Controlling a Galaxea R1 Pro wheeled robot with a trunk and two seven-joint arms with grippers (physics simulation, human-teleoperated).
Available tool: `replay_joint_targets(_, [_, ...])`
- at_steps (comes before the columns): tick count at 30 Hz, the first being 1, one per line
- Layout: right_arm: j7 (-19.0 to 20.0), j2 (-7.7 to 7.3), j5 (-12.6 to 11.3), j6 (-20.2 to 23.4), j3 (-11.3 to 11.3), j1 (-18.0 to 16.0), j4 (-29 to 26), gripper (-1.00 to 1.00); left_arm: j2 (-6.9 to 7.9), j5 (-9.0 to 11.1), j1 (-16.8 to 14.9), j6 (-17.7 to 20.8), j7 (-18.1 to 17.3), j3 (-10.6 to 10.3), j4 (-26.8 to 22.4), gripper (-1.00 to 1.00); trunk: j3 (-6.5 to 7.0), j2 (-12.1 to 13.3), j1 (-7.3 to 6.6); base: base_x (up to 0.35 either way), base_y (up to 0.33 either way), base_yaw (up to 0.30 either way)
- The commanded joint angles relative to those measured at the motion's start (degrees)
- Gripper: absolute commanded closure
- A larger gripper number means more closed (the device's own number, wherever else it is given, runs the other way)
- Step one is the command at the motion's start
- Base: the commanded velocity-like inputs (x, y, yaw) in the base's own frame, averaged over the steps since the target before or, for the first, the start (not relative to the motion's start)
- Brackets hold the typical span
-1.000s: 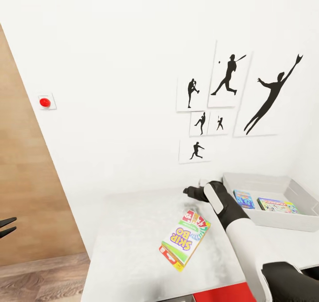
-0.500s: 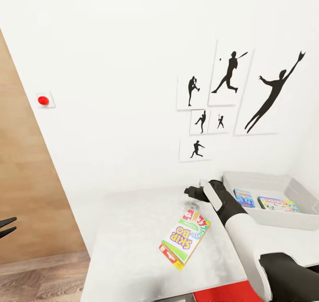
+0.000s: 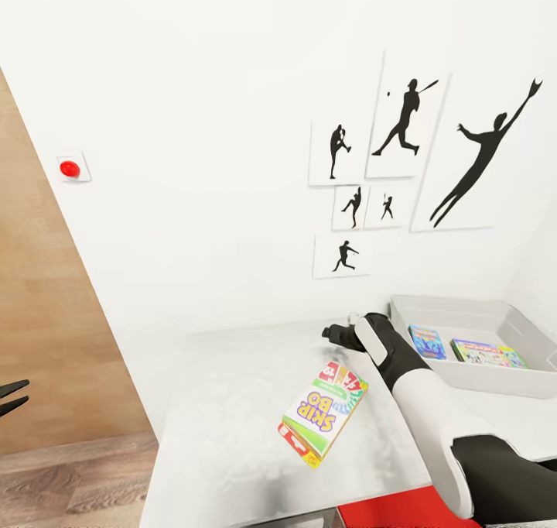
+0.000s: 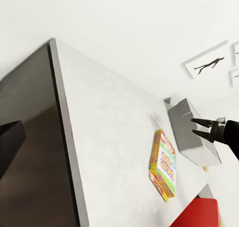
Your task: Put all the toys in the child's room - the three board games (two on the bed and one on the table), the two jigsaw puzzles on the table, and the tennis ball on the table - inside the toy box on the table in the child's room.
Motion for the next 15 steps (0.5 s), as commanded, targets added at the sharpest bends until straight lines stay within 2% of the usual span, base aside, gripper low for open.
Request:
replay_joint_targets(1, [-0.5, -0.03, -0.6, 0.1, 0.2, -0.2, 0.2, -1.00, 0.03, 0.2, 0.0, 0.6, -0.2, -0.2, 0.0, -1.00, -0.19, -0.1, 0.01, 0.000, 0.000, 0.000])
replay_joint_targets(15, [-0.5, 0.03, -0.4, 0.0, 0.2, -1.4, 1.7, -1.00, 0.03, 0.1, 0.0, 0.6, -0.2, -0.2, 0.0, -1.00, -1.51, -0.1, 0.01, 0.000, 0.000, 0.000])
